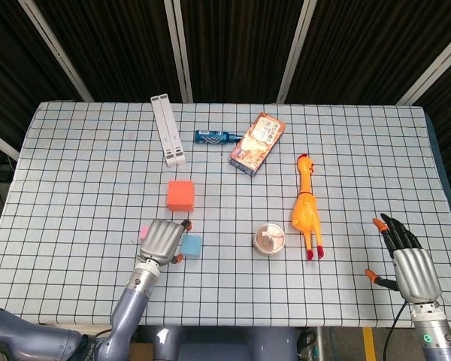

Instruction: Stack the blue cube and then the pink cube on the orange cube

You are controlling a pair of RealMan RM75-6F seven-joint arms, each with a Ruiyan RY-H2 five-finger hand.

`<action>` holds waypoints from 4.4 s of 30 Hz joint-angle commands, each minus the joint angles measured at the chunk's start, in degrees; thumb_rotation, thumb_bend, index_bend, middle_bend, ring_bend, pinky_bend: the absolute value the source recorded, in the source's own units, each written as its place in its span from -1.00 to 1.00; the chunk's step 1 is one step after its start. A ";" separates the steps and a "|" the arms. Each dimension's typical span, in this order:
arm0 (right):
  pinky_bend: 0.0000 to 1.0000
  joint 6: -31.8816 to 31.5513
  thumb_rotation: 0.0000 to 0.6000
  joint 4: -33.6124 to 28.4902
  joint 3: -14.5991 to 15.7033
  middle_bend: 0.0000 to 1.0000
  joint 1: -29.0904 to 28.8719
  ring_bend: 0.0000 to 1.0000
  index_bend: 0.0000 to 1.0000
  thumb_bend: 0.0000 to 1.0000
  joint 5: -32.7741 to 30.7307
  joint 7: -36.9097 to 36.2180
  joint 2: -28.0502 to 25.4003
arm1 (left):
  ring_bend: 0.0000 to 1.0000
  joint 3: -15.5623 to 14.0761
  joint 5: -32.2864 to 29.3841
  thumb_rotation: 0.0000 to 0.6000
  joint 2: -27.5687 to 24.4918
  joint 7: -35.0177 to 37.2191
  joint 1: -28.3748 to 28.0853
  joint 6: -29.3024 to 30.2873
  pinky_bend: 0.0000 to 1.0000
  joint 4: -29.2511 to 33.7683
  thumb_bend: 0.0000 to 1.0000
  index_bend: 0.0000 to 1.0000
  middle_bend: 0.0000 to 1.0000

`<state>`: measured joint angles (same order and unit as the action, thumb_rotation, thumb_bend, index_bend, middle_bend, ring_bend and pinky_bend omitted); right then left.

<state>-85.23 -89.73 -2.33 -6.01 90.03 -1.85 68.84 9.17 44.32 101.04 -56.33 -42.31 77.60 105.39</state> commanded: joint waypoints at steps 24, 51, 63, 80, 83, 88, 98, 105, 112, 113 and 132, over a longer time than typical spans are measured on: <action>-0.57 0.18 1.00 0.24 0.07 -0.85 -0.08 -0.79 -0.80 -0.68 0.01 -1.11 -0.11 | 0.60 0.94 -0.11 1.00 7.17 -3.09 0.32 6.30 0.61 -3.76 -0.68 -0.25 1.00; -0.57 0.16 1.00 0.37 0.00 -0.85 -0.11 -0.79 -0.80 -0.68 -0.08 -1.49 -0.22 | 0.61 1.74 -0.53 1.00 9.37 -3.83 -0.34 4.41 0.61 -6.48 -0.60 -0.18 1.00; -0.57 0.27 1.00 0.25 0.04 -0.85 -0.12 -0.80 -0.80 -0.68 -0.13 -1.67 -0.30 | 0.61 1.68 -0.43 1.00 9.52 -4.33 -0.14 4.61 0.61 -6.68 -0.56 -0.16 1.00; -0.57 0.54 1.00 0.29 0.21 -0.85 -0.28 -0.79 -0.80 -0.68 0.09 -1.20 -0.09 | 0.61 3.05 0.55 1.00 7.16 -5.16 0.40 6.63 0.62 -2.08 -0.48 -0.12 1.00; -0.57 0.47 1.00 0.16 0.24 -0.85 -0.26 -0.79 -0.80 -0.68 0.17 -0.94 -0.05 | 0.61 4.55 -0.45 1.00 5.36 -5.80 0.45 7.24 0.62 0.73 -0.48 -0.12 1.00; -0.57 0.93 1.00 0.33 0.32 -0.85 -0.37 -0.80 -0.80 -0.68 -0.07 -0.61 0.19 | 0.61 7.79 -2.47 1.00 2.09 -8.05 -0.29 8.45 0.62 5.00 -0.48 -0.13 1.00; -0.57 1.11 1.00 0.30 0.40 -0.85 -0.42 -0.79 -0.80 -0.68 -0.11 -0.23 0.37 | 0.61 16.45 -10.33 1.00 -2.95 -12.71 -3.50 11.13 0.62 10.32 -0.48 -0.15 1.00; -0.57 1.31 1.00 0.38 0.49 -0.85 -0.51 -0.79 -0.80 -0.68 -0.08 -0.07 0.52 | 0.61 20.37 -15.26 1.00 -5.17 -12.66 -5.53 11.68 0.62 8.87 -0.48 -0.15 1.00; -0.57 1.73 1.00 0.56 0.47 -0.85 -0.61 -0.79 -0.80 -0.68 -0.46 -0.01 0.61 | 0.61 22.38 -19.66 1.00 -6.75 -11.12 -7.18 10.37 0.62 4.93 -0.48 -0.14 1.00; -0.57 1.77 1.00 0.58 0.49 -0.85 -0.63 -0.79 -0.80 -0.68 -0.44 0.00 0.64 | 0.61 22.42 -19.96 1.00 -6.82 -10.93 -7.35 10.18 0.62 4.60 -0.48 -0.14 1.00; -0.57 2.47 1.00 1.15 0.49 -0.85 -0.82 -0.79 -0.80 -0.68 -1.04 0.36 1.05 | 0.61 22.46 -25.60 1.00 -5.88 -3.95 -11.84 3.50 0.62 -5.39 -0.48 -0.13 1.00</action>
<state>-82.77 -88.58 -1.85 -6.82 89.00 -1.50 69.89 31.23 19.82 94.82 -60.92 -53.64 81.85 100.80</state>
